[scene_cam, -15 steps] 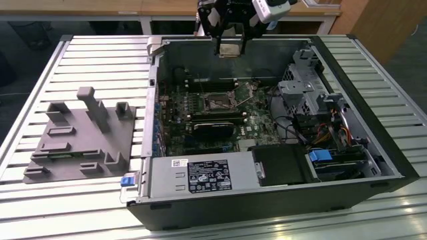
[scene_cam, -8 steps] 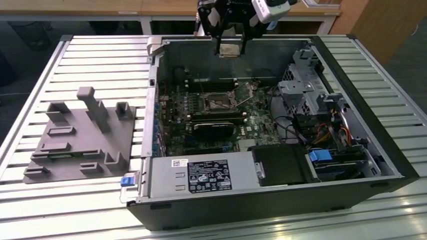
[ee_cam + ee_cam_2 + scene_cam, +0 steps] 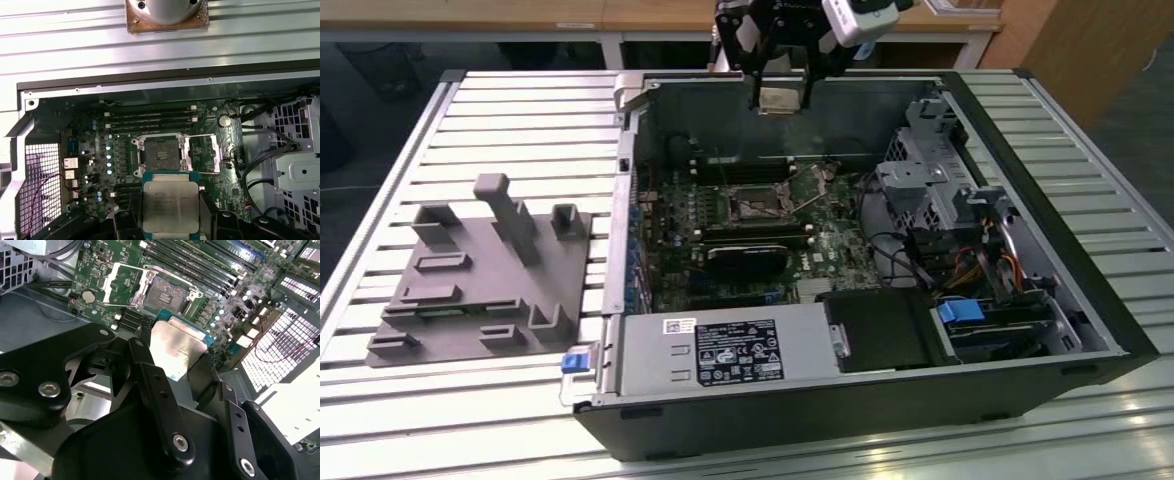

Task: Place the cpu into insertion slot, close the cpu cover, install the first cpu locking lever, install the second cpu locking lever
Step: 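Place the cpu into insertion slot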

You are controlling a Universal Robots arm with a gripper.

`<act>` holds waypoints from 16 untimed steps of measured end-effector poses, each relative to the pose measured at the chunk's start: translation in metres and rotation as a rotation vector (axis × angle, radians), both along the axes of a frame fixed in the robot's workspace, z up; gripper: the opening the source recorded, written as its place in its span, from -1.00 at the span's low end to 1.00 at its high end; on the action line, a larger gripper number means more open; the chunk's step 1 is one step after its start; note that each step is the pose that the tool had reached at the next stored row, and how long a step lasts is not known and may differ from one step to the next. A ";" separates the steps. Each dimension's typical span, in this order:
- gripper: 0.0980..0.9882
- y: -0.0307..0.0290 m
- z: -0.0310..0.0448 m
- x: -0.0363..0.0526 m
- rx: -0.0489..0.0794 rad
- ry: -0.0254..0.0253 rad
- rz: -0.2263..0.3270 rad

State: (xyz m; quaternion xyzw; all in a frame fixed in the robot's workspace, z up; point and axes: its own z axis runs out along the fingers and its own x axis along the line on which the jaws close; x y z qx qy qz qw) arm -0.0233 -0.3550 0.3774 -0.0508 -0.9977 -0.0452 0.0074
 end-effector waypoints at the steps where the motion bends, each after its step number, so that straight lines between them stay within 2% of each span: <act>1: 0.00 0.0000 0.0000 0.0000 0.000 0.0000 -0.003; 16: 0.00 0.0004 -0.0002 0.0000 0.000 0.0000 -0.057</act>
